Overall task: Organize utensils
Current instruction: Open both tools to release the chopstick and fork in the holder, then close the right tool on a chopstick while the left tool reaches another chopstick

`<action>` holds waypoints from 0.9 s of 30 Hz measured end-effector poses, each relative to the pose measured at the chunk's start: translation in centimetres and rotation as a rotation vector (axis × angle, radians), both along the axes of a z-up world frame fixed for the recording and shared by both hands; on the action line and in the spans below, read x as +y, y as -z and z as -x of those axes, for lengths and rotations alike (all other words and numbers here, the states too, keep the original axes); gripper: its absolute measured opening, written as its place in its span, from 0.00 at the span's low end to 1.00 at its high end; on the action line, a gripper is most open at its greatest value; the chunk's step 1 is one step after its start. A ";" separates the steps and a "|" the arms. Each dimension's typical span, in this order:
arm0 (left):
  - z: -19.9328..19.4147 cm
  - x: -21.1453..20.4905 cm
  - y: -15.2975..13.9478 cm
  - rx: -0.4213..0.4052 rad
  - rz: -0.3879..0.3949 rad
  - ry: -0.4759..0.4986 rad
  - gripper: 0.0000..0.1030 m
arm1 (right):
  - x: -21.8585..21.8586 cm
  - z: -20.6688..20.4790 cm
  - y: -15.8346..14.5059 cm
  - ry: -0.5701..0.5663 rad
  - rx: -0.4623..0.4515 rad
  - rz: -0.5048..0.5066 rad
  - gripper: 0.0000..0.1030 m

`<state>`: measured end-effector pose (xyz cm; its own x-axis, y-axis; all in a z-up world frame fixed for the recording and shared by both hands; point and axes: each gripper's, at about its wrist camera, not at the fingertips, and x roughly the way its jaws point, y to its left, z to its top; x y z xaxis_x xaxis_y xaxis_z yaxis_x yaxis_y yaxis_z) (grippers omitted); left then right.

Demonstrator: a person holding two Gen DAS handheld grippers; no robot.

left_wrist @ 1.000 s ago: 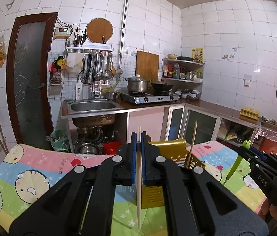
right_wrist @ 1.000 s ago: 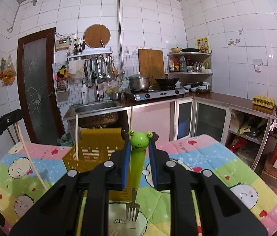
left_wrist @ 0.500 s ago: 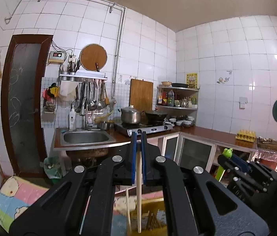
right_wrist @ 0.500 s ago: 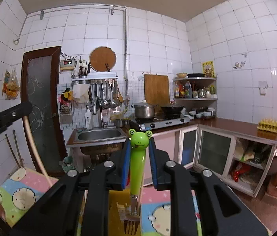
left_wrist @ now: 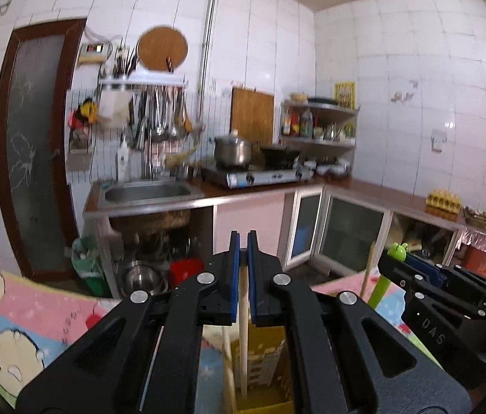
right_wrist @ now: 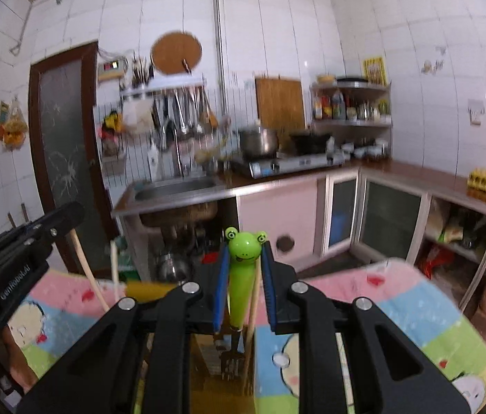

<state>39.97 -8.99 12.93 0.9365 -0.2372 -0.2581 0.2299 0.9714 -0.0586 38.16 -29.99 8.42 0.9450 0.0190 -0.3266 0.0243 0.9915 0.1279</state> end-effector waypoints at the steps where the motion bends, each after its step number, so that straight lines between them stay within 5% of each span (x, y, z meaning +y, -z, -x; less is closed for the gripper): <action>1: -0.2 0.3 0.3 0.015 0.000 -0.002 0.03 | 0.0 -0.1 0.5 -0.002 0.015 0.001 0.18; 4: -0.2 1.3 0.4 0.048 -0.011 -0.029 0.09 | -0.2 0.0 0.9 -0.009 0.051 -0.009 0.22; 5: -0.1 1.6 0.3 0.057 -0.012 -0.033 0.16 | -0.3 0.4 0.7 -0.001 0.055 -0.014 0.36; 7: 0.4 2.6 -0.4 0.082 -0.004 -0.050 0.55 | -0.8 1.6 0.1 0.017 0.033 -0.028 0.55; 13: 3.7 5.5 -2.6 0.092 -0.002 -0.082 0.87 | -1.9 5.9 -1.9 0.056 0.047 -0.045 0.60; 20: 7.9 7.5 -0.6 0.172 -0.018 -0.106 0.95 | -1.7 10.5 1.3 0.090 0.165 -0.082 0.61; 27: 10.3 7.8 6.1 0.336 -0.068 -0.101 0.95 | 0.3 13.3 8.4 0.090 0.313 -0.077 0.61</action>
